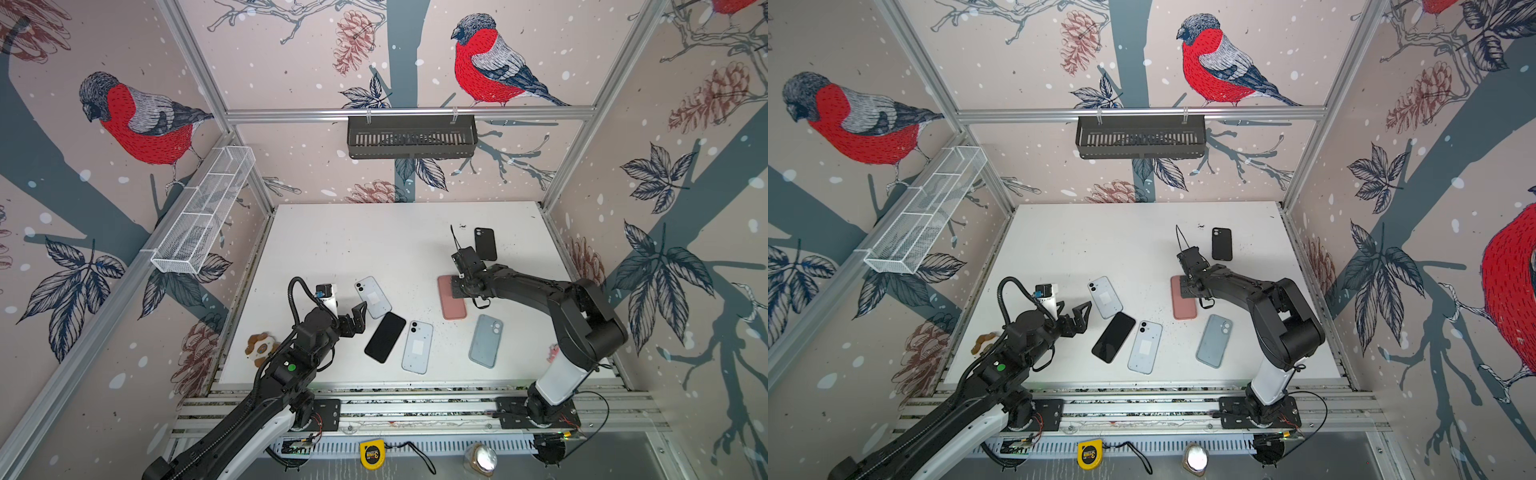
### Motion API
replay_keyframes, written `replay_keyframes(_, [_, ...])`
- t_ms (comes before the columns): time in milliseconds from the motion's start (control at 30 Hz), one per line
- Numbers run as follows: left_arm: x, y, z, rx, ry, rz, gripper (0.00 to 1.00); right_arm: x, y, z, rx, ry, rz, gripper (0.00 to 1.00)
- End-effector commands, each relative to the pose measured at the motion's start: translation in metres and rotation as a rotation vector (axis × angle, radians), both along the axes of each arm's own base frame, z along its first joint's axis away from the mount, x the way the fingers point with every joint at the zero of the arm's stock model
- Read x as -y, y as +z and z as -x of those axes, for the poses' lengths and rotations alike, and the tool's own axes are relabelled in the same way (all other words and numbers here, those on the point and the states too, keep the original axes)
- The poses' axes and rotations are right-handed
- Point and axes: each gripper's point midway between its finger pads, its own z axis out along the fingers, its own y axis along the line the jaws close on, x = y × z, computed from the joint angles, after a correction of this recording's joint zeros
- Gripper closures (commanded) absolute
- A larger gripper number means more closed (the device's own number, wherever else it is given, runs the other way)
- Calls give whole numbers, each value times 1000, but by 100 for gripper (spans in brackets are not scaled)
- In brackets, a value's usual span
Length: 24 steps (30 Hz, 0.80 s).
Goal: Put the phone into the phone case
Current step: 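Move the right gripper over the white phone and grasp it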
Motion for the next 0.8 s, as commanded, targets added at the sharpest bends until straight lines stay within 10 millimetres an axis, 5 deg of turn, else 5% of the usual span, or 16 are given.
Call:
replay_keyframes(0, [0,5,-1,34,-6,-5,2,-10,8,-6,40,129,116,97])
replay_keyframes(233, [-1,5,0,39,-4,-5,2,-38,10,-23,62,245,190,93])
replay_keyframes(267, [-1,5,0,40,0,-4,2,-40,11,-25,58,245,187,85])
replay_keyframes(333, [-2,5,1,43,0,-2,2,-43,16,-25,58,230,177,49])
replay_keyframes(400, [-2,6,1,45,-3,-1,2,-49,28,-17,66,218,152,31])
replay_keyframes(567, [-3,7,1,52,2,3,2,-80,55,41,37,193,14,12])
replay_keyframes(767, [-4,7,2,54,7,9,2,-103,48,122,-173,-14,-235,5])
